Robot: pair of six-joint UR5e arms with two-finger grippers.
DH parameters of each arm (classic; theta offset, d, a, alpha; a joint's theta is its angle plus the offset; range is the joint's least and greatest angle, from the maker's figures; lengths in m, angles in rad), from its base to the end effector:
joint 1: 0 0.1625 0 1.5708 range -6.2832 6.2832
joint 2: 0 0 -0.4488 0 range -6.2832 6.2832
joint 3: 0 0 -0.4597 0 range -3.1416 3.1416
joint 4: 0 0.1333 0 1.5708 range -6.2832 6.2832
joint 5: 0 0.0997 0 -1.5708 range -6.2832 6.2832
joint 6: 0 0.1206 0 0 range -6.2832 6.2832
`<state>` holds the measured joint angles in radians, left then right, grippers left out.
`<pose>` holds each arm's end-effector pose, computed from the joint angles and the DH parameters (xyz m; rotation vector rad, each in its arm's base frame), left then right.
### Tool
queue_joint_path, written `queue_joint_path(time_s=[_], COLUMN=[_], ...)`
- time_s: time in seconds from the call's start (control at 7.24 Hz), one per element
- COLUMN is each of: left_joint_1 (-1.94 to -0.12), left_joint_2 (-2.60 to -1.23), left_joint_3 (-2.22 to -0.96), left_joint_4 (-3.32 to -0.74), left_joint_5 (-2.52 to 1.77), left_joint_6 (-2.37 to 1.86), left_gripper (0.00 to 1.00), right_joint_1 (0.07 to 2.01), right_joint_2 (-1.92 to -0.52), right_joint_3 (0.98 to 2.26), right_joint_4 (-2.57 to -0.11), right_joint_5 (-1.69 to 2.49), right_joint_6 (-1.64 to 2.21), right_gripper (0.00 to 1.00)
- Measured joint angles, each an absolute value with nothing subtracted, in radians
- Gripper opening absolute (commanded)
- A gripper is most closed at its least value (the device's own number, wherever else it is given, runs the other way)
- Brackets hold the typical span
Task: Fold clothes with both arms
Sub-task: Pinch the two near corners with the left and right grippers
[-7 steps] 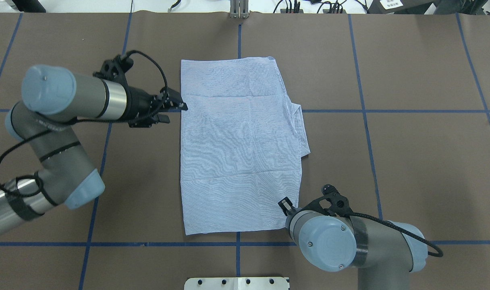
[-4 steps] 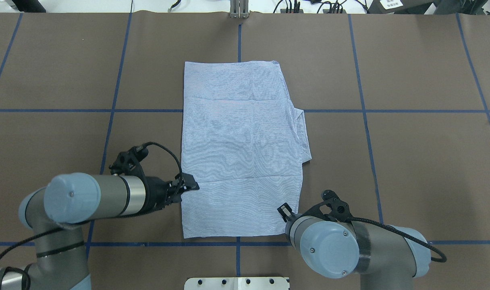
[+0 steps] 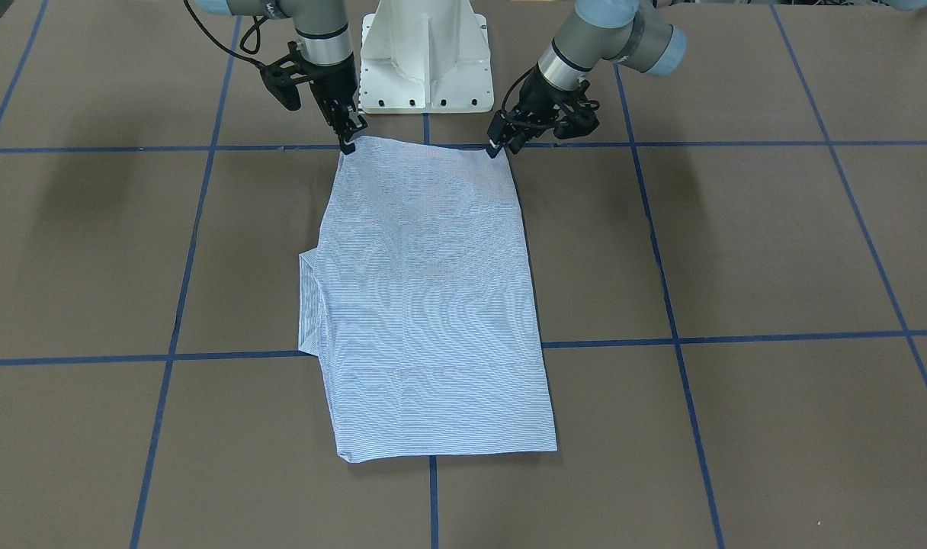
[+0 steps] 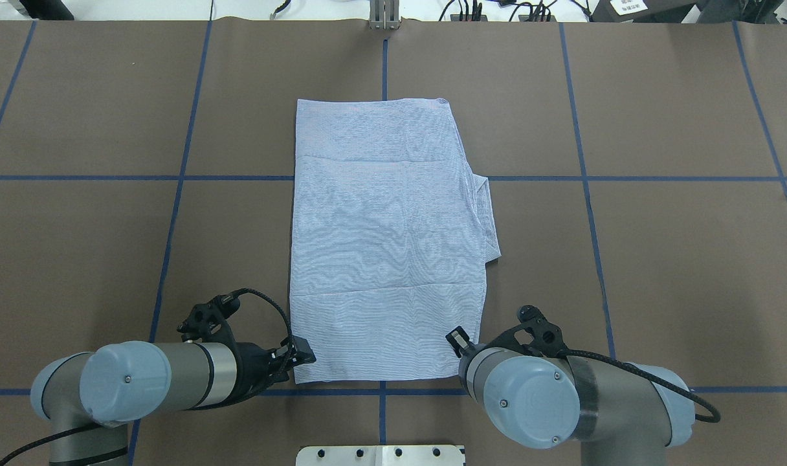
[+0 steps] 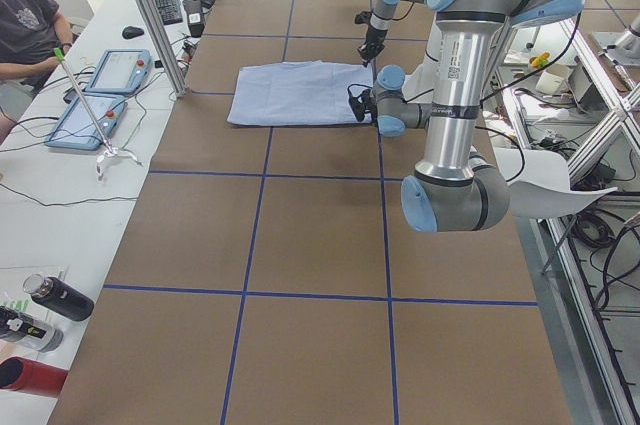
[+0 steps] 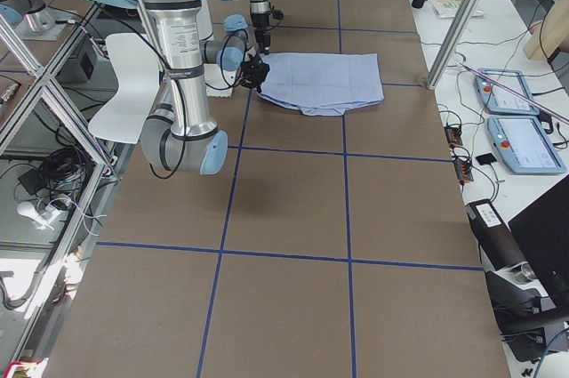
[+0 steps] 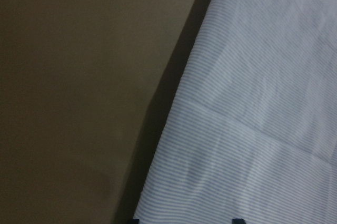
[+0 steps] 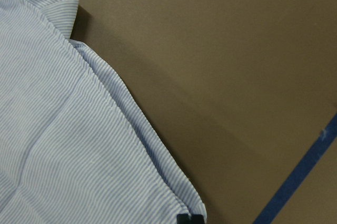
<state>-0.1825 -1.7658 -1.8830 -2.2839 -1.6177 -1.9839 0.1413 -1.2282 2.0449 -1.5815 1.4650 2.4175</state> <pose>0.6024 -0.2410 0.3272 -0.1832 1.2216 -0.4904 -0.5943 -0.2320 0.2612 -0.1923 -0.8247 0.9738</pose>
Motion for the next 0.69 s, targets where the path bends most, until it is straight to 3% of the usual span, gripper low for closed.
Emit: queue_joint_path(time_s=[0.41, 0.69], left_joint_1=[-0.158, -0.157], left_joint_2=[-1.764, -1.764], left_joint_3=[-1.882, -1.884], left_joint_4=[-2.282, -2.282], left_joint_5=[-1.603, -1.602], left_joint_6=[-2.021, -2.035], left_gripper=[0.02, 0.00], right_joint_1=[0.142, 0.142], right_joint_2=[-1.227, -1.227], right_joint_3=[2.047, 2.050], right_joint_4=[-1.582, -1.582], right_joint_5=[1.465, 1.465], right_joint_6=[2.418, 2.418], right_gripper=[0.00, 0.00])
